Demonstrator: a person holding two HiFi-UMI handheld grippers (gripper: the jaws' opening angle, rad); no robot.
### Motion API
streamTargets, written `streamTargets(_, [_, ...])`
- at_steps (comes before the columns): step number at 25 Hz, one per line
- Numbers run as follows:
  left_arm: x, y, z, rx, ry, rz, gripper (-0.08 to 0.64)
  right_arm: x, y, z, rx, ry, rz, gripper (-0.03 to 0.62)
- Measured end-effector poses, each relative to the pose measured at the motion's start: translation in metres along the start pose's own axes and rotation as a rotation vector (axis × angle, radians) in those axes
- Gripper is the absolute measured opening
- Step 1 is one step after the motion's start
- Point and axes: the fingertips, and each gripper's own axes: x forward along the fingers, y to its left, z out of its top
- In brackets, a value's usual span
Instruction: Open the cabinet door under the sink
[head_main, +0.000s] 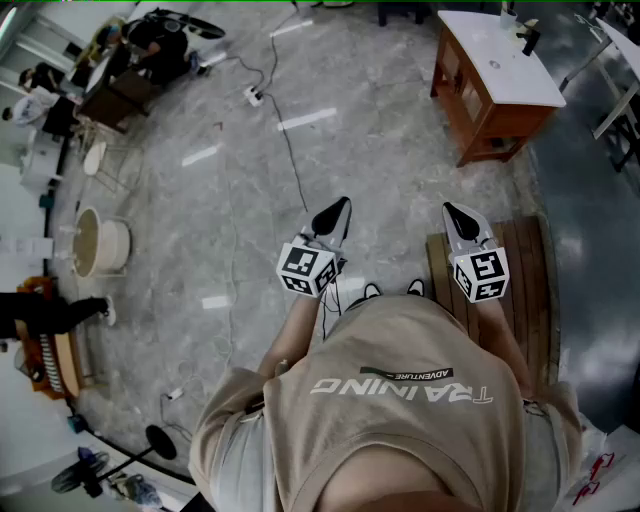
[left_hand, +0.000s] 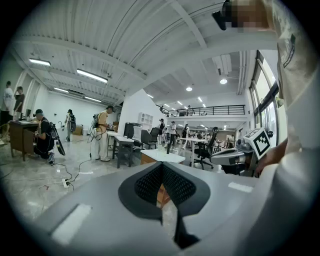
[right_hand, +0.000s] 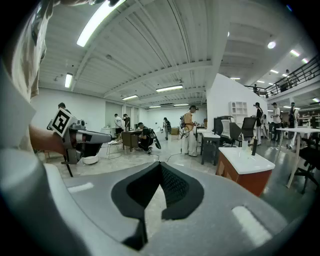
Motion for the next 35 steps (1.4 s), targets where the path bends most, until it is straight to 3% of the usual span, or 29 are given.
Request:
streamTargets(12, [-0.002,0.027,-0.004,-0.017,0.001,-0.012,0.015,0.03,0.007,0.009,0.006,-0.001,-0.012,0.0])
streamTargets(17, [-0.002,0.038,-0.014,-0.042,0.003,-0.029,0.015,0.038,0.021,0.001,-0.005,0.046,-0.026,0.0])
streamTargets(23, [0.014,0.05,-0.023,-0.097,0.005,-0.022,0.015,0.053,0.005,-0.013,0.044,0.092,-0.042,0.0])
streamTargets(27, [0.046,0.066,-0.015,-0.103,0.0,0.003,0.016,0.083,-0.009,-0.013,0.067,0.093,-0.003,0.0])
streamTargets(31, [0.09,0.081,0.012,-0.08,-0.018,0.001,0.016,0.124,-0.035,-0.001,0.04,0.063,0.013,0.0])
streamTargets(35, [0.14,0.095,0.042,-0.063,-0.018,-0.022,0.015,0.162,-0.061,0.013,-0.1,0.055,0.026,0.0])
